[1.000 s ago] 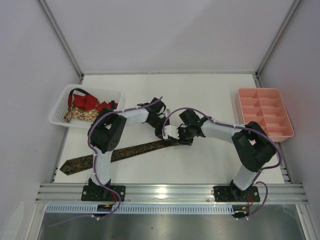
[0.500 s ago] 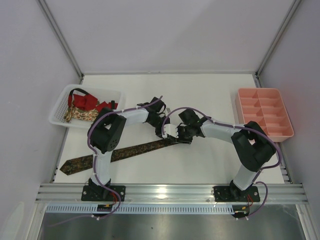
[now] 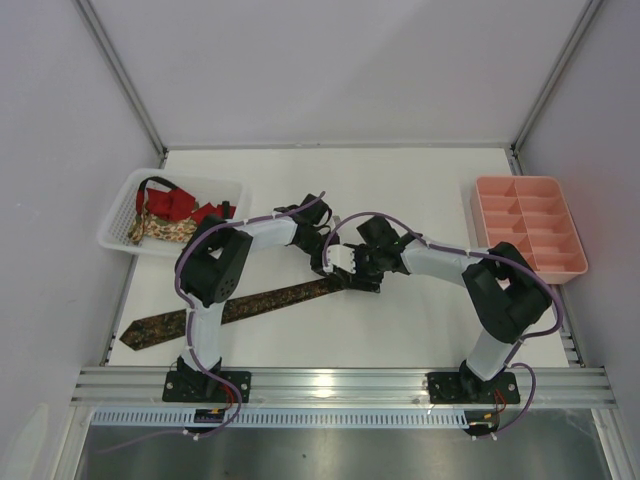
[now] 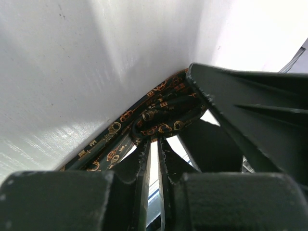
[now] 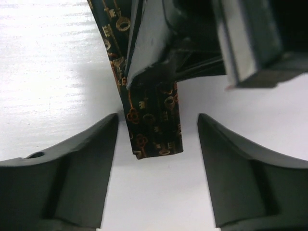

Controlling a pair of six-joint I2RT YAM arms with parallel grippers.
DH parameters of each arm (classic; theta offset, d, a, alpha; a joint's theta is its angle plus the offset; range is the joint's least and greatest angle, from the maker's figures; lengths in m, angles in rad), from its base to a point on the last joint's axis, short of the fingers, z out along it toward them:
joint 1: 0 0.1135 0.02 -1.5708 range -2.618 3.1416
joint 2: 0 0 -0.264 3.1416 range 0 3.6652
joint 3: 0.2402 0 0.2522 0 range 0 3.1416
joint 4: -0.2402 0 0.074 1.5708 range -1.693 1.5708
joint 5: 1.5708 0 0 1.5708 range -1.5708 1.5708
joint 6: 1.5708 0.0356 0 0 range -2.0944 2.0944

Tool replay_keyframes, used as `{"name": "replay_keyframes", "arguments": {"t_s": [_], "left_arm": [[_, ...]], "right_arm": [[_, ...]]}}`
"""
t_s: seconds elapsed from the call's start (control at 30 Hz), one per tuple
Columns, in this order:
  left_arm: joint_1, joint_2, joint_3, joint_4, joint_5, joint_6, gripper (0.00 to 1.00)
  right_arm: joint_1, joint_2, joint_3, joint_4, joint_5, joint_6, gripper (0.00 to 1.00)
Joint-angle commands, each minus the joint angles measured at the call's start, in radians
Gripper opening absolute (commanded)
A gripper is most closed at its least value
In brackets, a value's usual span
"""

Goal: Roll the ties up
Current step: Roll the tie

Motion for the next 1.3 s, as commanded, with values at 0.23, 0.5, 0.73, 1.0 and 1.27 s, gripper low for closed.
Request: {"name": "replay_keyframes", "arguments": {"t_s": [0.23,0.5,0.73,1.0,1.27], "left_arm": [[0.007,0.018,0.024,0.014,-0.014,0.004,0.13],[0.007,0.037,0.032,-0.012,-0.022,0.023,0.12],[0.009,0.065,0.073,-0.056,-0.031,0.049,0.11],[0.009,0.088,0.092,-0.11,-0.049,0.084,0.09],[0.011,0.107,0.125,-0.159,-0.063,0.113,0.06]], "right_arm": [[-0.043,-0.05,-0.005,-0.016,-0.022,0.108,0.91],[-0.121,-0.34,-0.061,0.061,-0.045,0.371,1.0],[-0.212,-0.391,0.107,-0.13,-0.01,0.903,1.0],[-0.365,-0.202,0.195,-0.226,-0.344,1.294,0.78],[-0.362,-0.081,0.017,0.05,-0.424,1.403,0.84]]}}
